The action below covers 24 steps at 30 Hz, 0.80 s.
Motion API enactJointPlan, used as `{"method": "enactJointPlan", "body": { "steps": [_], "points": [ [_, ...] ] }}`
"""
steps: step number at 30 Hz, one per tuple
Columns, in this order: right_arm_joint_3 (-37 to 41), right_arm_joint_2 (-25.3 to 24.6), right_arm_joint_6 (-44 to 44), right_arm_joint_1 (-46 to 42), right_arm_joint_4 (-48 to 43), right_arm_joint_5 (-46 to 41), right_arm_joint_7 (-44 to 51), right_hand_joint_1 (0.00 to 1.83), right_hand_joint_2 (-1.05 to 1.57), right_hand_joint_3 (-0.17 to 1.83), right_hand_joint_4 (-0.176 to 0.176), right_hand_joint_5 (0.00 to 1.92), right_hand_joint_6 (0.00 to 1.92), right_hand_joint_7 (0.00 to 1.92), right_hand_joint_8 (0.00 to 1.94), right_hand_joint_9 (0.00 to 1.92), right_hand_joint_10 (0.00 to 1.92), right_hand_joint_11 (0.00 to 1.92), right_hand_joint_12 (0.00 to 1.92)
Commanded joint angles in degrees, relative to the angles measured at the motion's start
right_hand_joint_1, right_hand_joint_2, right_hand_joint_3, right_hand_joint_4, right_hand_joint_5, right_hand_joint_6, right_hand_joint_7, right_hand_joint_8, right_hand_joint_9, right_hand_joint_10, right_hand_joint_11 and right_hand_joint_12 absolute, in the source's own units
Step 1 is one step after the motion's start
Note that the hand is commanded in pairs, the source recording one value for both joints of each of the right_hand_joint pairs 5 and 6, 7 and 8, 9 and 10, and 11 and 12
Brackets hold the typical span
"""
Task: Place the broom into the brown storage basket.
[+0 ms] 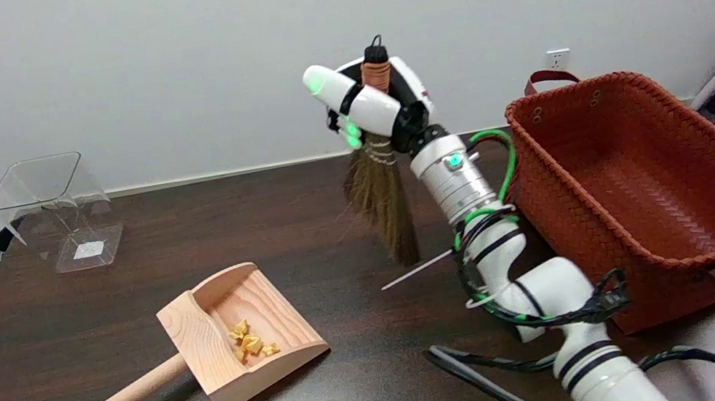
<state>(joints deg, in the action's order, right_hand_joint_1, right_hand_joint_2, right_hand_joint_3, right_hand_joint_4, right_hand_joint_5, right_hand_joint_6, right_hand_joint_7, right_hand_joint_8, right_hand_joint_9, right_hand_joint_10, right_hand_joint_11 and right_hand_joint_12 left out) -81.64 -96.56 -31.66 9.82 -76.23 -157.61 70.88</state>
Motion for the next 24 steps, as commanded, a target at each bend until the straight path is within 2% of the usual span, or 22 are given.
{"method": "enactJointPlan", "body": {
  "steps": [1,9,14,24],
  "points": [
    [-1.8,11.1,20.4,-4.9,-22.9,0.0,-1.8,0.8,1.57,0.24,0.0,1.92,1.92,1.92,1.92,1.92,1.92,1.92,1.92],
    [0.7,14.4,23.8,-5.3,-27.8,0.1,-1.5,0.81,1.57,0.3,0.0,1.92,1.92,1.92,1.92,1.92,1.92,1.92,1.92],
    [2.6,14.8,24.5,-5.3,-29.5,0.0,-1.1,0.81,1.57,0.33,0.0,1.92,1.92,1.92,1.92,1.92,1.92,1.92,1.92],
    [8.0,16.6,24.5,-4.6,-29.8,0.2,-1.1,0.83,1.57,0.39,0.0,1.92,1.92,1.92,1.92,1.92,1.92,1.92,1.92]
  ]
}}
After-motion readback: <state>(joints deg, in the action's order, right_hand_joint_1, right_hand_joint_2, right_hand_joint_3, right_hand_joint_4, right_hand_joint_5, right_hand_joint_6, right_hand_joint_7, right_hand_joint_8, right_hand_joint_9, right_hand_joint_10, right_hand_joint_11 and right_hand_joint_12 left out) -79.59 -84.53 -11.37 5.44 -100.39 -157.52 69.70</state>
